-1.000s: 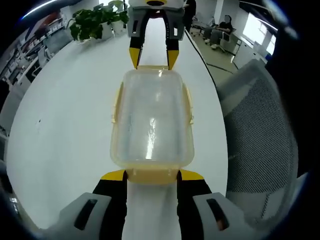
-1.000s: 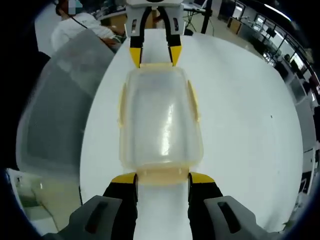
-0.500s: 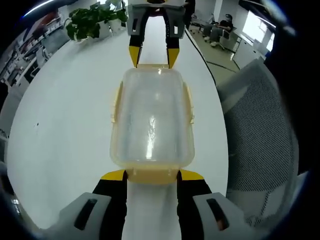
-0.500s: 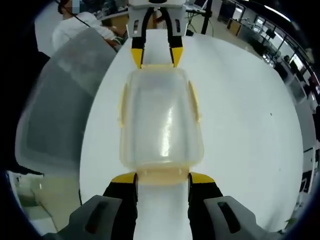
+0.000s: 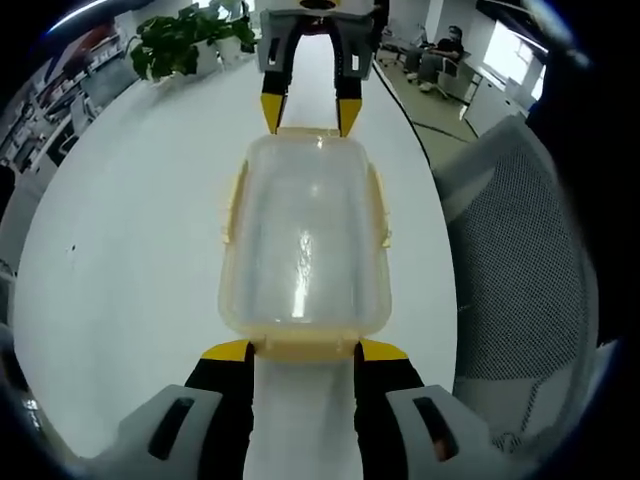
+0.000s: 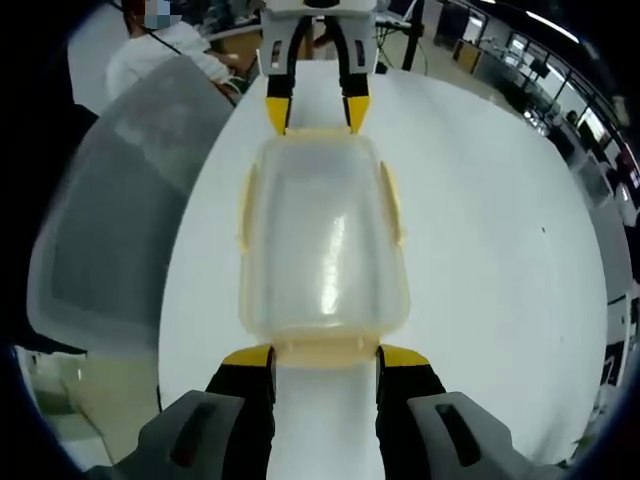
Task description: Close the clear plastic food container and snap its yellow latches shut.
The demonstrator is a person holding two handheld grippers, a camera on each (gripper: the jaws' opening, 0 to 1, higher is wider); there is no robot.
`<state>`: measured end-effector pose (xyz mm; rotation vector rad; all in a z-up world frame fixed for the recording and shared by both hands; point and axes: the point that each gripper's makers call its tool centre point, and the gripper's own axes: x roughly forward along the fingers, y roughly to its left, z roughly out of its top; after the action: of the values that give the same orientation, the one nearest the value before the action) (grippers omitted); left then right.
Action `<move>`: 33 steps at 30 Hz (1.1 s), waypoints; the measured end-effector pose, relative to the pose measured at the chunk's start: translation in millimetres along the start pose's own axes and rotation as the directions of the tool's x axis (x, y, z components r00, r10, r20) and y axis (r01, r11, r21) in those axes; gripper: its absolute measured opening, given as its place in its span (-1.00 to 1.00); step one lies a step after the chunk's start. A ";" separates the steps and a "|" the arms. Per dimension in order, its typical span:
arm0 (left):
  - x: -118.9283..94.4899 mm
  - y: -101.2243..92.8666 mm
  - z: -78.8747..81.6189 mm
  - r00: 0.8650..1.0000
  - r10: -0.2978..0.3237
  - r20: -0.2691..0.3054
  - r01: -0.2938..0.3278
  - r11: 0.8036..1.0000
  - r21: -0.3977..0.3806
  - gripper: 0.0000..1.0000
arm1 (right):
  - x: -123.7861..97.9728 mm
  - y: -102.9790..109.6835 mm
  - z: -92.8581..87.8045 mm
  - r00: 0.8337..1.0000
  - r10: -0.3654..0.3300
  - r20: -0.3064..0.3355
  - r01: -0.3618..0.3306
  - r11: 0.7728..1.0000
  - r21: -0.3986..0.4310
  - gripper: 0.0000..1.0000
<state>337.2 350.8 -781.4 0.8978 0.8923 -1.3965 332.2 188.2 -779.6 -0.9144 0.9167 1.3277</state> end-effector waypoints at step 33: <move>-9.1 -4.1 -10.7 0.999 0.027 0.027 -0.023 0.990 -0.141 -0.25 | -14.8 -2.7 0.6 0.991 -0.056 0.119 0.035 0.984 0.174 -0.18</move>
<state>333.4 364.3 -777.5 0.7775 0.9421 -1.3050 334.5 183.1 -765.7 -0.7087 0.8942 1.2316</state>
